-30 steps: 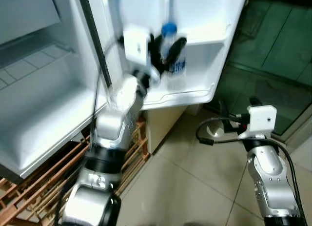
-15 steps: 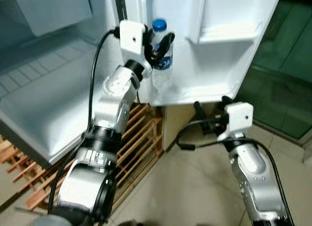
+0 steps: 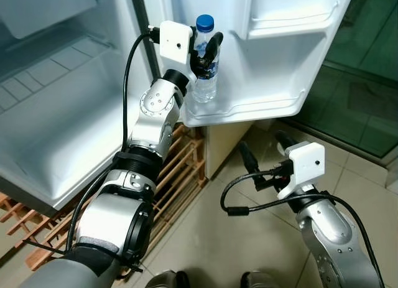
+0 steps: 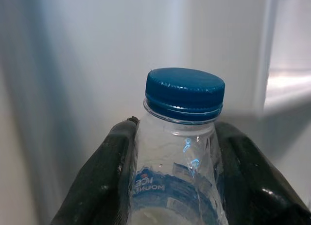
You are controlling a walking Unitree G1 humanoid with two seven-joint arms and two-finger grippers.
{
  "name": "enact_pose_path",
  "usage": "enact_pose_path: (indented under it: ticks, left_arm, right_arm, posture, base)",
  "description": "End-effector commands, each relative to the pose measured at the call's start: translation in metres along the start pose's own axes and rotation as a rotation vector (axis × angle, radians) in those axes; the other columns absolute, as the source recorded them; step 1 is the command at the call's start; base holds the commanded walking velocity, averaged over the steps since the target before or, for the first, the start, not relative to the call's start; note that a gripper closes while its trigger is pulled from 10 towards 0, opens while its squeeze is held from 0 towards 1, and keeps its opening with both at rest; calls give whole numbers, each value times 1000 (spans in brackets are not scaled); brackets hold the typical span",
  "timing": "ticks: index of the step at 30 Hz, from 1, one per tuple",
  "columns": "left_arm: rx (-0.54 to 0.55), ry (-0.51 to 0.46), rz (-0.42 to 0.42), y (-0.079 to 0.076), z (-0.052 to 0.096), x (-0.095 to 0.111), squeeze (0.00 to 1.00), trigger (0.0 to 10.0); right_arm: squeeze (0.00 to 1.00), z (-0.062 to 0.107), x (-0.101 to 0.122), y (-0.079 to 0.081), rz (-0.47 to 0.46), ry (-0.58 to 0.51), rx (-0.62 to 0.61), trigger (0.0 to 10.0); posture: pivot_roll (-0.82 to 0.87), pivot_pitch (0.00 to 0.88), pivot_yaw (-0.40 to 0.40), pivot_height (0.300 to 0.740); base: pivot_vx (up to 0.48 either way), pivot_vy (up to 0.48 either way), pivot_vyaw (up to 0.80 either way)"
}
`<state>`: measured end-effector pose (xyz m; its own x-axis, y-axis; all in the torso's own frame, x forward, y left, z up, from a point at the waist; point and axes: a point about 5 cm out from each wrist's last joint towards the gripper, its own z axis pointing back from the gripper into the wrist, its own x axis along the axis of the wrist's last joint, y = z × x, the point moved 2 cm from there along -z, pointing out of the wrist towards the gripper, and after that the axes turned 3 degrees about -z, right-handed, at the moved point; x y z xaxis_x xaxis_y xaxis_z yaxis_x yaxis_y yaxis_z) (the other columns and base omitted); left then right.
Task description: Restocking fridge
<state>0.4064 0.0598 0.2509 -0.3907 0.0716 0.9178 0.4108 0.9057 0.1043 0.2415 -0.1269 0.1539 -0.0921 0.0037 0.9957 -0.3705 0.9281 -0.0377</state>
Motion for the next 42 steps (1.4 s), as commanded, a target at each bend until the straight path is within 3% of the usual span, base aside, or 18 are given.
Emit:
enact_pose_path:
  ticks: [1, 5, 10, 11, 16, 22, 25, 32, 42]
  left_arm:
    - [13, -42, -18, 0, -4, 9, 0, 10000]
    - [39, 31, -12, -6, 0, -14, 0, 10000]
    - [72, 73, -54, -3, 3, -23, 0, 10000]
    - [100, 95, -71, 2, 4, -27, 1000, 10000]
    - [127, 109, -69, 6, 2, -27, 1000, 10000]
    - [145, 56, -68, 10, -8, -9, 1000, 10000]
    - [164, 4, -106, 14, -12, 3, 1000, 10000]
    - [159, -23, -91, 16, -14, 9, 1000, 10000]
    - [176, -169, -79, 25, -13, 41, 1000, 10000]
  right_arm:
    - [98, 3, 3, 4, 1, 4, 18, 10000]
    - [102, 10, 2, 9, -3, 48, 26, 10000]
    - [106, 11, 2, 9, -7, 56, 25, 10000]
    - [102, 11, 1, 10, -11, 62, 26, 10000]
    - [98, 9, 0, 11, -13, 69, 29, 10000]
    - [106, 6, 0, 11, -9, 68, 32, 10000]
    - [106, 4, 0, 9, -5, 66, 28, 10000]
    - [102, -3, -1, 5, -5, 65, 11, 10000]
    - [102, -16, -7, 3, -21, 44, 16, 10000]
  posture:
    - [-253, 227, 83, 740]
    - [-264, 246, 79, 740]
    - [-261, 248, 78, 740]
    - [-256, 245, 79, 740]
    - [-250, 241, 81, 740]
    - [-243, 230, 82, 740]
    - [-238, 212, 78, 740]
    - [-224, 178, 70, 740]
    - [-157, 93, 54, 740]
  base:
    - [0, 0, 0]
    - [0, 0, 0]
    - [0, 0, 0]
    - [0, 0, 0]
    - [0, 0, 0]
    - [0, 0, 0]
    - [0, 0, 0]
    - [0, 0, 0]
    - [0, 0, 0]
